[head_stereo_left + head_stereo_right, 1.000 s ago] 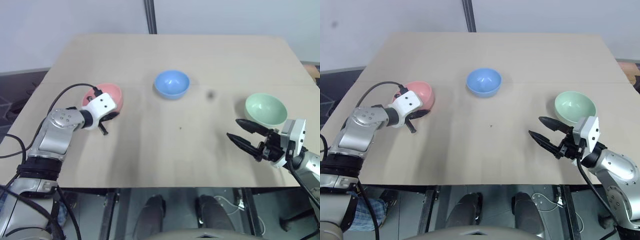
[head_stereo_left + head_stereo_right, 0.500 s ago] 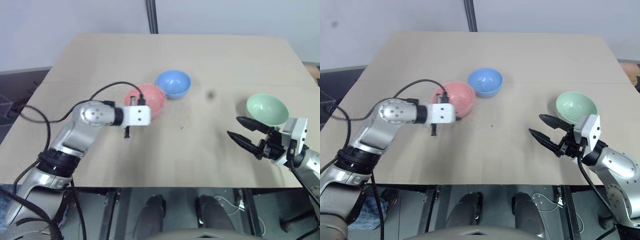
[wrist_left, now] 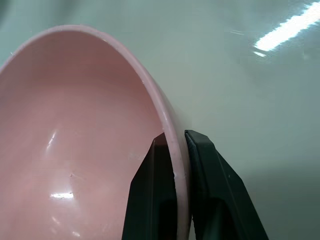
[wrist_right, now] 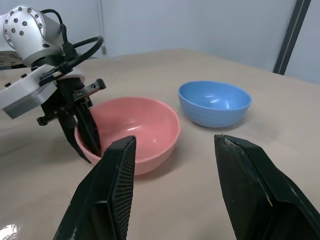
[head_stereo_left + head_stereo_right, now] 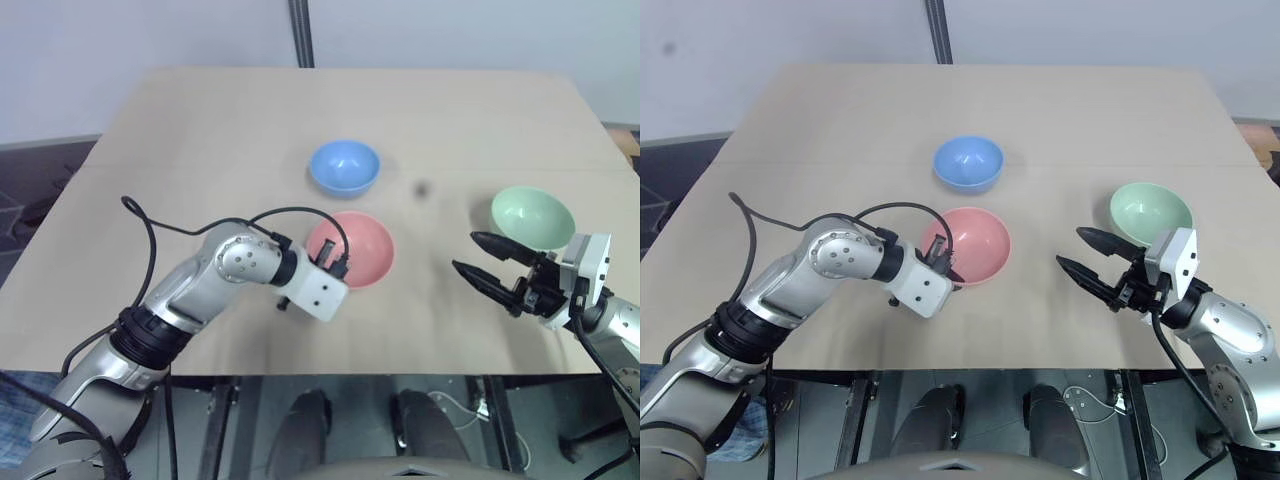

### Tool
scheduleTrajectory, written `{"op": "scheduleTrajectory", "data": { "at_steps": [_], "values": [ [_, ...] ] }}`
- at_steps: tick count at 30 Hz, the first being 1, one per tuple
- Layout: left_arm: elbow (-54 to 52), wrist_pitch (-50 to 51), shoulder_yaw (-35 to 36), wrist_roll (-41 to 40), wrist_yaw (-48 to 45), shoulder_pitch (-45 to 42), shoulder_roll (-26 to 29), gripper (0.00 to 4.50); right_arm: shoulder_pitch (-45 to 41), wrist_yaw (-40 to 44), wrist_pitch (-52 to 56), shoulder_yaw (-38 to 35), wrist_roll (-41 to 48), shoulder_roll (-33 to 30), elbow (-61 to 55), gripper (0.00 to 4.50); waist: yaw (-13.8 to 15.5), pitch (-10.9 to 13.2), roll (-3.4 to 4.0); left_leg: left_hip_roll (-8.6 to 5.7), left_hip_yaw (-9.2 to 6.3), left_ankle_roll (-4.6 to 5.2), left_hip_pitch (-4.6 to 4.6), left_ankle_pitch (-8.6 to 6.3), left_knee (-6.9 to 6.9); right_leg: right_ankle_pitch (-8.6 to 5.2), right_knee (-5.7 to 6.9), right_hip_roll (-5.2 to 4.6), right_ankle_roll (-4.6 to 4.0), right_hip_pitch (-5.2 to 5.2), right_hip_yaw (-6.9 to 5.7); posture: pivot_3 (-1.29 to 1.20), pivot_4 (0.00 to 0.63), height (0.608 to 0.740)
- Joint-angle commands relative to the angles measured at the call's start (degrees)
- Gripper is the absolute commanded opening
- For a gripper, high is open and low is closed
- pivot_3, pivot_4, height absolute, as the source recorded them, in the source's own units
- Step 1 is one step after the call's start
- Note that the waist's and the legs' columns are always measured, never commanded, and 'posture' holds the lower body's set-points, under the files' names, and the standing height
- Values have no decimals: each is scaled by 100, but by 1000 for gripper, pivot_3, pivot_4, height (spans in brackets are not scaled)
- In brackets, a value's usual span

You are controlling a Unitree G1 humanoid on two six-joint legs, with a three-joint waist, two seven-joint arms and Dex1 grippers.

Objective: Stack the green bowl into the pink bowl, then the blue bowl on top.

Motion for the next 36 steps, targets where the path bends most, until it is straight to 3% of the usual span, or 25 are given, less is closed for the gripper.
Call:
{"op": "scheduleTrajectory", "data": {
  "at_steps": [1,5,6,10,13,17,24,32,36],
  "values": [
    [-103,-159,195,-52,62,-12,4,1269,-69,21,-149,-54,7,31,-68,2618,-3,0,0,0,0,0,0,0,0,0,0,0,0,0,0,0,150,740],
    [-129,-182,311,-200,222,107,-122,2781,-110,35,-153,-23,-3,43,-22,2618,-7,0,0,0,-1,0,0,0,0,0,0,0,0,0,0,0,150,740],
    [-145,-169,338,-233,272,146,-159,2868,-124,40,-156,-15,-8,48,-7,2618,-8,0,0,0,-1,0,1,0,0,0,1,0,0,0,0,0,150,740],
    [-168,-53,725,-384,914,140,-618,4466,-159,75,-164,8,-26,60,33,2618,5,0,0,1,-1,0,1,0,1,0,1,0,0,0,0,0,150,740],
    [-295,346,1140,-828,1099,217,-840,4466,-191,107,-177,4,-39,53,92,2618,11,0,0,0,-7,0,-3,0,12,1,2,-1,1,3,-6,0,150,740],
    [-728,1013,1696,-1676,998,721,-729,4466,-197,148,-205,-10,-69,46,156,2618,-43,0,3,4,-2,0,2,0,10,0,4,1,1,3,-2,0,150,740],
    [-1483,2603,3391,-3646,1193,1864,-522,4466,-283,206,-261,-61,-205,-32,407,2618,-14,1,4,4,-5,0,2,0,12,0,4,-2,0,4,-5,0,150,740],
    [-1835,3374,5170,-5321,818,3371,-163,4466,-874,-173,-278,31,-957,-174,1239,2618,-33,1,5,9,4,0,6,-1,11,1,2,-2,-1,4,1,0,150,740],
    [-1899,3406,5633,-5616,505,3906,97,4466,-1261,-347,-393,167,-1502,-262,1835,2618,24,2,6,8,1,0,7,0,11,0,2,-1,-2,4,-3,0,150,740]
  ]
}}
